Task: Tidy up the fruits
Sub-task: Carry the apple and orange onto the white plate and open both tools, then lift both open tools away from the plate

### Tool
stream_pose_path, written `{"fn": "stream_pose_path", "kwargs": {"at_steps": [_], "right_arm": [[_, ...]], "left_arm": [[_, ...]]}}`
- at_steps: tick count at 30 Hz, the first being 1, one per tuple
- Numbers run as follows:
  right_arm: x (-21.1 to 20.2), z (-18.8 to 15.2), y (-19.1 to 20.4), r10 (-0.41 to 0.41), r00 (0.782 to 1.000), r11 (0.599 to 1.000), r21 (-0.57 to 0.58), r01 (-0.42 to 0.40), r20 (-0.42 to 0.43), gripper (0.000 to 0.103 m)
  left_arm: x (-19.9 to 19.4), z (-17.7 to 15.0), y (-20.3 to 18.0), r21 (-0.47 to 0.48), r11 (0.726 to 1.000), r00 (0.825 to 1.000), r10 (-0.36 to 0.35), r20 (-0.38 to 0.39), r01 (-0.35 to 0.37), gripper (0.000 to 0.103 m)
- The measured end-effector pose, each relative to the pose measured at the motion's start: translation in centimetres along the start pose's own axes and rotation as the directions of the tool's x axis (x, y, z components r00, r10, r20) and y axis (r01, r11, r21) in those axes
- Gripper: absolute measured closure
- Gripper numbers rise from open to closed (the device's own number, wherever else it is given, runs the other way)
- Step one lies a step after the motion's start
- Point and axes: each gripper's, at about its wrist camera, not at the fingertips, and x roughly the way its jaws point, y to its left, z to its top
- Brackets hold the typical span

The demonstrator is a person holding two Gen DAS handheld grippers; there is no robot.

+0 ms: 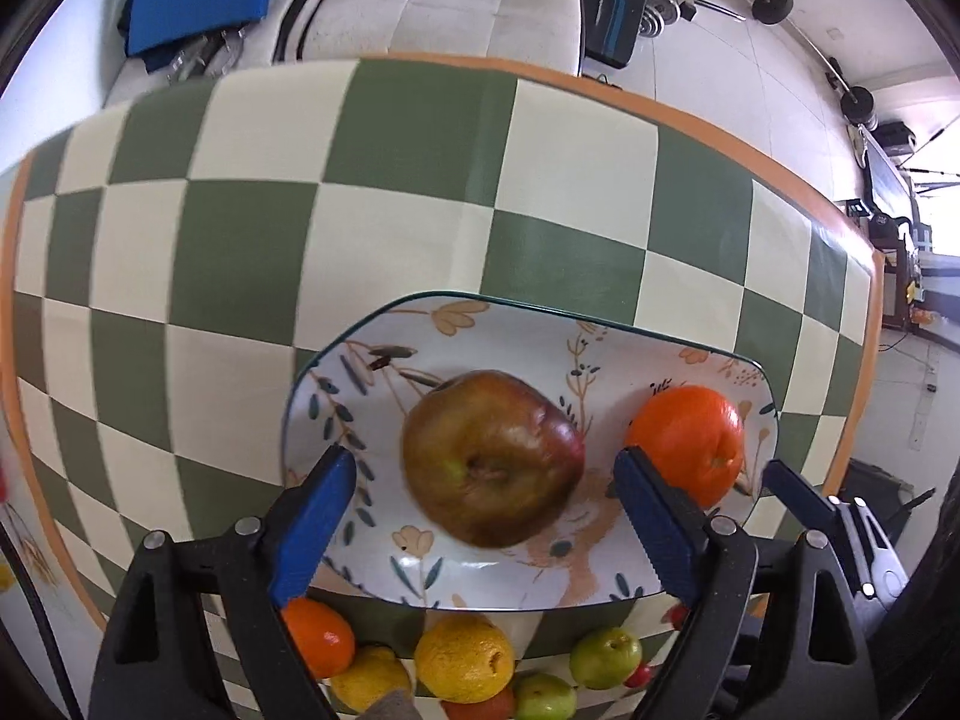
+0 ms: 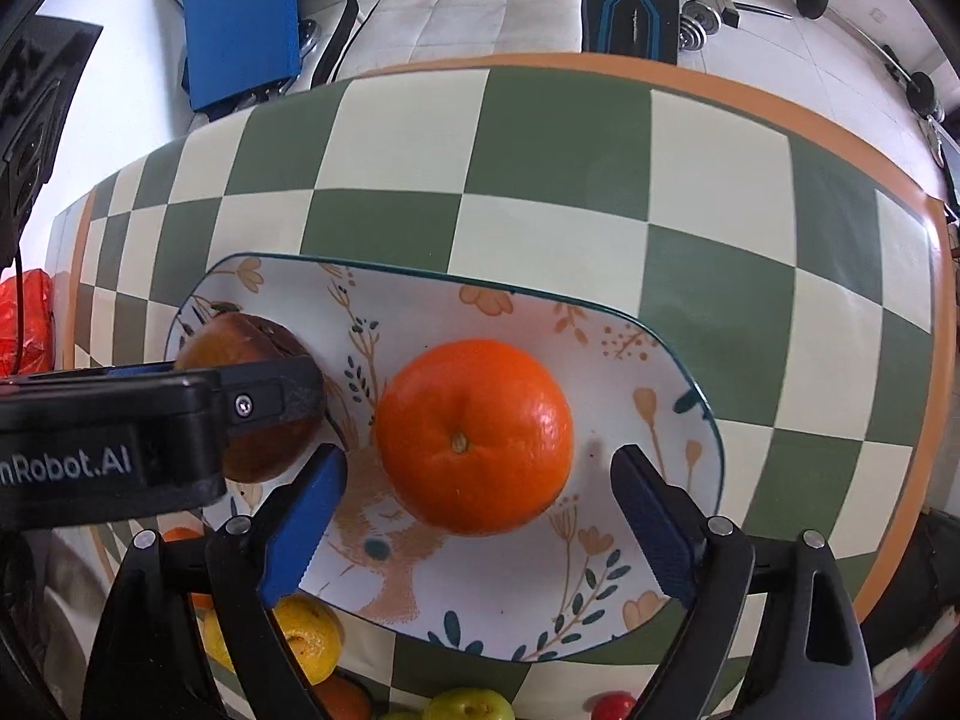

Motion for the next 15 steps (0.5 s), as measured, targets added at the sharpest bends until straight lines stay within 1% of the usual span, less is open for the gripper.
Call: {"fn": "stream_pose_path", "kwargs": {"at_steps": [2, 3, 5, 6, 10, 12, 15], "right_arm": [[-0.9, -0.6, -0.5, -0.012, 1.0, 1.0, 0.02, 0.011, 0.026, 0.011], [-1.3, -0.9, -0.7, -0.016, 0.999, 1.0, 0.027, 0.015, 0.036, 0.011], [-2.3, -2.0, -1.2, -0.032, 0.998, 0.998, 0.053, 0.029, 0.058, 0.011], [-2.9, -2.4, -1.3, -0.036, 0.997, 0.998, 0.062, 0.031, 0.068, 0.011], [-4.9, -4.5, -0.8, -0.041, 0.993, 0.993, 0.11, 0.03, 0.107, 0.011], [-5.5, -5.6, -0.3, -0.045, 0.991, 0.992, 0.12, 0.031, 0.122, 0.011], [-6.5, -7.1, 0.4, -0.054, 0.987, 0.991, 0.13, 0.035, 0.148, 0.011]], "left_arm": [[-1.3, -0.9, 0.0, 0.024, 0.999, 0.997, 0.046, 0.06, -0.047, 0.015], [-1.9, -1.3, -0.1, 0.032, 0.997, 0.993, 0.072, 0.095, -0.075, 0.015], [-3.2, -2.3, 0.2, 0.041, 0.991, 0.978, 0.121, 0.167, -0.13, 0.015], [-4.1, -3.0, 0.3, 0.043, 0.988, 0.968, 0.139, 0.208, -0.151, 0.015], [-6.3, -5.9, 0.6, 0.046, 0.981, 0.937, 0.164, 0.308, -0.187, 0.015], [-7.1, -7.0, 0.9, 0.049, 0.977, 0.922, 0.178, 0.343, -0.206, 0.015], [-8.6, -8.8, 1.0, 0.053, 0.975, 0.906, 0.181, 0.381, -0.217, 0.015]]}}
